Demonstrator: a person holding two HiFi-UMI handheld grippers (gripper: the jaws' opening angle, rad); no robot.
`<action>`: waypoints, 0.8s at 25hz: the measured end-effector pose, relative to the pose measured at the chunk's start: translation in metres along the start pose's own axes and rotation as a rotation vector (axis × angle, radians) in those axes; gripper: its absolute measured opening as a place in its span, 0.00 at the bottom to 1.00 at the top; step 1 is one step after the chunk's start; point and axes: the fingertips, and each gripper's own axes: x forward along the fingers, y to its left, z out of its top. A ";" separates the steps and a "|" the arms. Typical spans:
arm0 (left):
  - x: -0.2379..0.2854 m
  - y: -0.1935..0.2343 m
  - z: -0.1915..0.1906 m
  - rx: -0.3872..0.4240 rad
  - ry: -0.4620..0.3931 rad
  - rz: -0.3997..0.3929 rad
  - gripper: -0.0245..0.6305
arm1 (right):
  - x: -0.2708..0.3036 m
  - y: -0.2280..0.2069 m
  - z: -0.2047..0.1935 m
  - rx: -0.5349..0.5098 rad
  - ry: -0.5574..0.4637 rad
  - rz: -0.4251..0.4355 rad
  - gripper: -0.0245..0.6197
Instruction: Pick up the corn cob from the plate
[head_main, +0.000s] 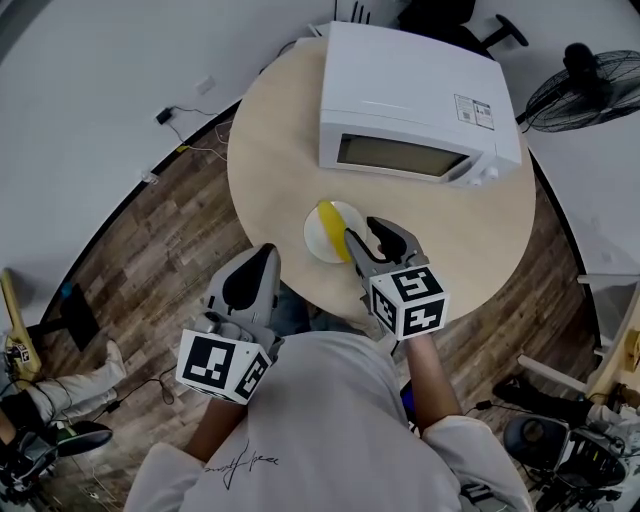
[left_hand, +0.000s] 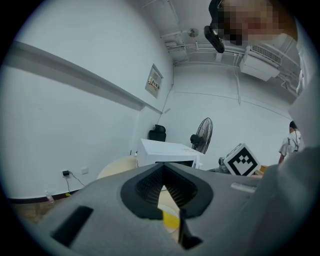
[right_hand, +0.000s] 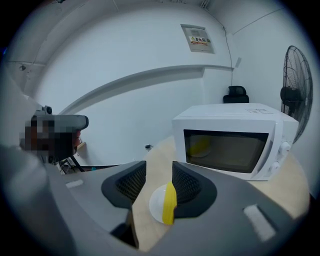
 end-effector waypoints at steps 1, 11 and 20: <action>0.000 0.000 -0.001 -0.008 0.003 -0.003 0.02 | 0.002 0.000 -0.001 0.000 0.006 0.000 0.31; 0.004 -0.002 -0.006 -0.040 0.028 -0.017 0.02 | 0.020 -0.003 -0.011 0.000 0.046 -0.004 0.32; 0.004 0.002 -0.011 -0.041 0.033 0.000 0.02 | 0.035 -0.008 -0.028 0.001 0.092 0.003 0.33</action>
